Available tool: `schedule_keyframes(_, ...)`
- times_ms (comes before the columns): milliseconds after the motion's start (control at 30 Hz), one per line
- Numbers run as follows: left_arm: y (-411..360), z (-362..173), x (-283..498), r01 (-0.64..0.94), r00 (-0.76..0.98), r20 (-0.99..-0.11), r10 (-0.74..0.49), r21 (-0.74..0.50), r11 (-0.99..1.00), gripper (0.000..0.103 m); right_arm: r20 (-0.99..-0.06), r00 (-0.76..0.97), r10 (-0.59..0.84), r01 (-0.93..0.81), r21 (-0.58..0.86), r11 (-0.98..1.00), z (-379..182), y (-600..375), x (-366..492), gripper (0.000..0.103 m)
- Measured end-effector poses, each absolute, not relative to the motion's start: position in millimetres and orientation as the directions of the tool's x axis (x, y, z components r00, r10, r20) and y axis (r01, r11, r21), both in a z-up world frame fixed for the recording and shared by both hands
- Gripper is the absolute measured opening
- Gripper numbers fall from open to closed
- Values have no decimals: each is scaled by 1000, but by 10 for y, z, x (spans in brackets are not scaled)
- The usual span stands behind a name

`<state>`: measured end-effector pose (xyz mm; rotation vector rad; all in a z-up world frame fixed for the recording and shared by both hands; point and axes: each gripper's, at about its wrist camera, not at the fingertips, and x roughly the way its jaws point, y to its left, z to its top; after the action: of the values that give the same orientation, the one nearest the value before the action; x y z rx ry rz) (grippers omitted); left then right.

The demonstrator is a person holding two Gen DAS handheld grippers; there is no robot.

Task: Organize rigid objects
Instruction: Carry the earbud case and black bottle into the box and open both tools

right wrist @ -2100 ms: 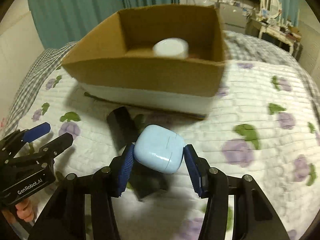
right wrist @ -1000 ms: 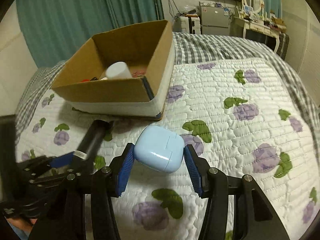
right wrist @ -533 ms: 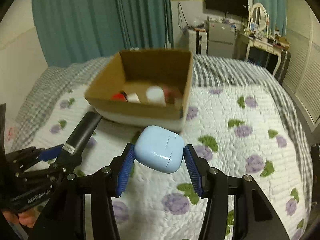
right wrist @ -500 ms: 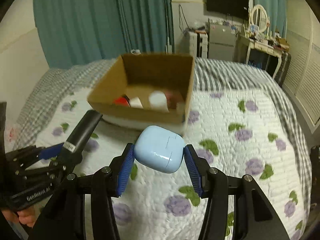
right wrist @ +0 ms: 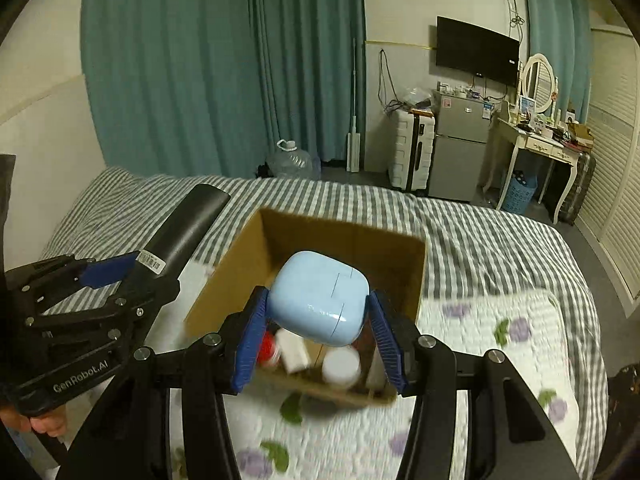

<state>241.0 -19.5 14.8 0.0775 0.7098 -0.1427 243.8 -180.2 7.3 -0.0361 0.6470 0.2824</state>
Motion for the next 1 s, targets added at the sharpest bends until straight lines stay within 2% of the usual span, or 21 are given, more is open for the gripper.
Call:
schedule_keyframes(300, -425, -337, 3113, 193, 715, -687, -130, 16, 981, 42, -632, 742, 222, -218, 85, 972, -332, -1959, 3216, 51)
schedule_keyframes(500, -614, -637, 3212, 210, 705, -700, -116, 49, 977, 43, -650, 738, 183, -198, 51, 979, -532, -1979, 3348, 51)
schedule_keyframes(600, -651, -731, 3192, 207, 688, -718, -109, 50, 977, 45, -651, 731, 203, -181, 102, 978, -551, -2034, 3326, 55)
schedule_keyframes(633, -658, -722, 3171, 207, 689, -716, -112, 46, 977, 45, -648, 734, 202, -170, 113, 979, -540, -2067, 3283, 60)
schedule_keyframes(733, -657, -605, 3077, 183, 711, -697, -94, 54, 982, 55, -636, 745, 202, -172, 109, 979, -444, -2107, 3158, 61)
schedule_keyframes(1000, -577, 224, 2650, 113, 778, -625, -70, 29, 993, 55, -591, 792, 153, -168, 31, 985, 249, -2273, 2624, 62)
